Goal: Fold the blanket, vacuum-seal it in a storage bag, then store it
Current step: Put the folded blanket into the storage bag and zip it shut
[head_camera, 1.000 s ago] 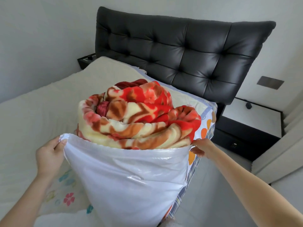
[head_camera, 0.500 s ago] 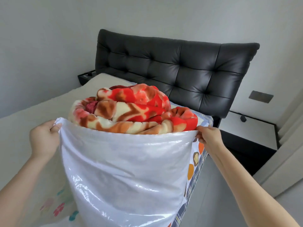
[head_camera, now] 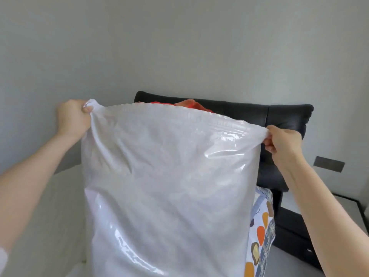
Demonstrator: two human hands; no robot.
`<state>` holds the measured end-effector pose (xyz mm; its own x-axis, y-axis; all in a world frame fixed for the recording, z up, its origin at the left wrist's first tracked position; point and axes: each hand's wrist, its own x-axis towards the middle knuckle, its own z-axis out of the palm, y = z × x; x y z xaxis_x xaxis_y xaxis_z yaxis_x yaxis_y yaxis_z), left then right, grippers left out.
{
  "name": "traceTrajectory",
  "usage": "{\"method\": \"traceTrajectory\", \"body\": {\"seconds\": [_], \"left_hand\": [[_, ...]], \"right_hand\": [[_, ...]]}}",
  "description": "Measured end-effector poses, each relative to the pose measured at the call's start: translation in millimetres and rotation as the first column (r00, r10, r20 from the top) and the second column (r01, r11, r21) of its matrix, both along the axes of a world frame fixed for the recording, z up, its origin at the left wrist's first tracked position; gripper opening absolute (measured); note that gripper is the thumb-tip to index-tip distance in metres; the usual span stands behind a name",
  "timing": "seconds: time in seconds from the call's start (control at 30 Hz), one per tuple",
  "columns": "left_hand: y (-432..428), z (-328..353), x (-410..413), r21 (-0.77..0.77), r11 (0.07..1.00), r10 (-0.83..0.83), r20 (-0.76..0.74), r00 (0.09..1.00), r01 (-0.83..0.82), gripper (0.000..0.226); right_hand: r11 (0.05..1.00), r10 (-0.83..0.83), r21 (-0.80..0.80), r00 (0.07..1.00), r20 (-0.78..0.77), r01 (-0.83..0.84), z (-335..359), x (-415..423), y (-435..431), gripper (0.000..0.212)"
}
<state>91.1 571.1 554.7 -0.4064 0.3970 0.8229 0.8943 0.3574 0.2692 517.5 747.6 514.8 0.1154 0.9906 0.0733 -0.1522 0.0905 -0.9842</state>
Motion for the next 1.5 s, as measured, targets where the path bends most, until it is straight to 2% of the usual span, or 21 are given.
{"method": "traceTrajectory", "body": {"seconds": [0.27, 0.4, 0.47, 0.53, 0.67, 0.77, 0.83, 0.87, 0.93, 0.97, 1.1, 1.17, 1.27, 1.33, 1.43, 1.5], "left_hand": [[3, -1, 8, 0.109, 0.994, -0.026, 0.014, 1.0, 0.024, 0.031], [-15, -57, -3, 0.162, 0.986, -0.068, 0.205, 0.976, 0.034, 0.034], [-33, -107, -9, 0.171, 0.985, -0.074, 0.279, 0.957, 0.026, 0.042], [-53, -147, -9, 0.223, 0.975, -0.099, 0.378, 0.921, 0.013, 0.039], [-71, -167, -5, 0.321, 0.947, -0.18, 0.495, 0.85, 0.014, 0.025], [-69, -161, 3, 0.368, 0.927, -0.262, 0.495, 0.829, 0.073, 0.024], [-68, -161, 10, 0.359, 0.931, -0.249, 0.489, 0.836, 0.067, 0.026], [-69, -160, 13, 0.357, 0.932, -0.241, 0.494, 0.835, 0.058, 0.025], [-70, -159, 14, 0.348, 0.936, -0.236, 0.508, 0.828, 0.054, 0.024], [-69, -158, 14, 0.34, 0.938, -0.237, 0.506, 0.83, 0.06, 0.028], [-67, -154, 13, 0.351, 0.936, -0.219, 0.551, 0.805, 0.014, 0.022], [-61, -152, 9, 0.355, 0.935, -0.23, 0.612, 0.757, -0.002, 0.017], [-47, -153, -2, 0.382, 0.924, -0.286, 0.696, 0.658, -0.002, 0.016], [-35, -154, -5, 0.343, 0.938, -0.225, 0.711, 0.666, -0.049, 0.017], [-25, -143, -6, 0.339, 0.933, -0.142, 0.663, 0.735, -0.125, 0.024], [-17, -128, -18, 0.358, 0.919, -0.116, 0.646, 0.754, -0.166, 0.019]], "right_hand": [[1.0, -0.016, 0.017, 0.998, 0.054, 0.015, 15, 0, -5, 0.016], [0.999, 0.049, -0.015, 0.994, 0.093, -0.048, -8, -7, -10, 0.021], [0.993, 0.096, -0.09, 0.98, 0.174, -0.081, -36, -6, -15, 0.022], [0.98, 0.171, -0.155, 0.937, 0.304, -0.128, -59, -3, -19, 0.018], [0.923, 0.373, -0.3, 0.748, 0.549, -0.24, -58, 11, -8, 0.018], [0.888, 0.461, -0.393, 0.46, 0.759, -0.24, -45, 11, 21, 0.015], [0.897, 0.435, -0.379, 0.301, 0.849, -0.229, -47, 3, 43, 0.037], [0.902, 0.414, -0.359, 0.25, 0.875, -0.238, -49, -5, 54, 0.052], [0.897, 0.408, -0.343, 0.225, 0.885, -0.278, -53, -24, 70, 0.068], [0.891, 0.417, -0.345, 0.231, 0.879, -0.295, -56, -33, 77, 0.066], [0.907, 0.331, -0.283, 0.11, 0.937, -0.313, -79, -62, 102, 0.033], [0.919, 0.294, -0.247, 0.117, 0.949, -0.307, -87, -69, 107, 0.029], [0.936, 0.256, -0.157, 0.304, 0.918, -0.314, -85, -79, 105, 0.025], [0.943, 0.2, -0.073, 0.374, 0.906, -0.326, -78, -84, 105, 0.028], [0.963, 0.06, 0.054, 0.408, 0.911, -0.264, -63, -82, 111, 0.029], [0.972, -0.01, 0.111, 0.435, 0.9, -0.206, -49, -80, 123, 0.029]]}}
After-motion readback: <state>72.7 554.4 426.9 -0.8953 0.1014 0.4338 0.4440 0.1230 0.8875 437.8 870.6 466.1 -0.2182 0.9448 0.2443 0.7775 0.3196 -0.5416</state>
